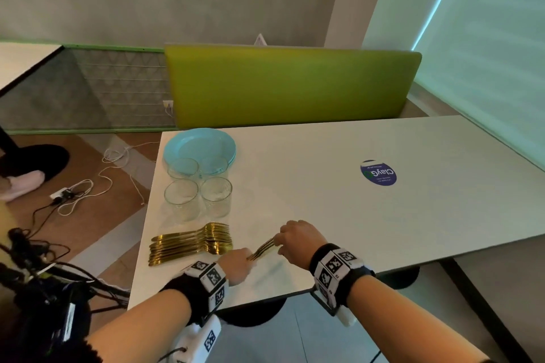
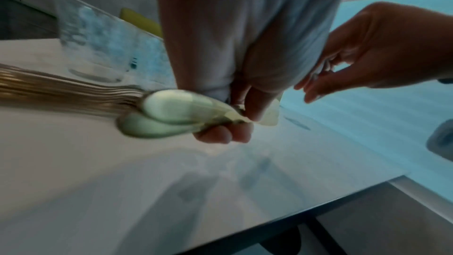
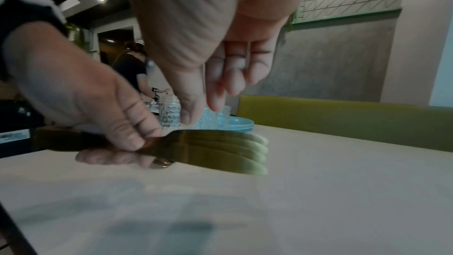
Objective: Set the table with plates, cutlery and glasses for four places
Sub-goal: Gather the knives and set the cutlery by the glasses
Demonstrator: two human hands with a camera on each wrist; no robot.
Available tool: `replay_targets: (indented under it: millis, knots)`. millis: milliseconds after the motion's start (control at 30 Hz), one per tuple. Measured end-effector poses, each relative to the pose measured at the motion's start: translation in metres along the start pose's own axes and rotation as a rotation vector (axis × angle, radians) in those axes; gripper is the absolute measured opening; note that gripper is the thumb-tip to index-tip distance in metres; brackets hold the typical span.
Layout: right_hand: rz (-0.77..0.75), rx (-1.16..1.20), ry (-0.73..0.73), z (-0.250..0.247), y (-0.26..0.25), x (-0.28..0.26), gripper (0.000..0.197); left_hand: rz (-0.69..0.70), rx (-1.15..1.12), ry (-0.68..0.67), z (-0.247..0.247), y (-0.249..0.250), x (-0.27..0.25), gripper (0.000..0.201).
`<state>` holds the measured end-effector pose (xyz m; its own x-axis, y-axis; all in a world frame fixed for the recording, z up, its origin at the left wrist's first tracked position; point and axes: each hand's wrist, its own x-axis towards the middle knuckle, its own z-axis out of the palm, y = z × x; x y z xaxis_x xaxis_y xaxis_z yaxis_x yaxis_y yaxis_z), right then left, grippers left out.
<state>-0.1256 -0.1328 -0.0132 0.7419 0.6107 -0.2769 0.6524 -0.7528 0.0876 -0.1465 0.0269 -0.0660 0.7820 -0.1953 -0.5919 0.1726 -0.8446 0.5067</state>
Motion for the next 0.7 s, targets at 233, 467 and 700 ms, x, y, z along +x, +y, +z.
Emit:
replay_targets:
  millis: [233,467,700]
  knots:
    - [0.146,0.054,-0.055,0.006,-0.026,0.015,0.032,0.035,0.215,0.031,-0.02,-0.074,-0.014,0.049]
    - [0.219,0.059,-0.035,0.0,-0.044,0.027,0.034,0.29,0.221,0.142,-0.023,-0.104,-0.02,0.063]
    - [0.256,0.061,-0.039,-0.005,-0.053,0.034,0.035,0.074,0.412,0.164,-0.021,-0.106,-0.027,0.038]
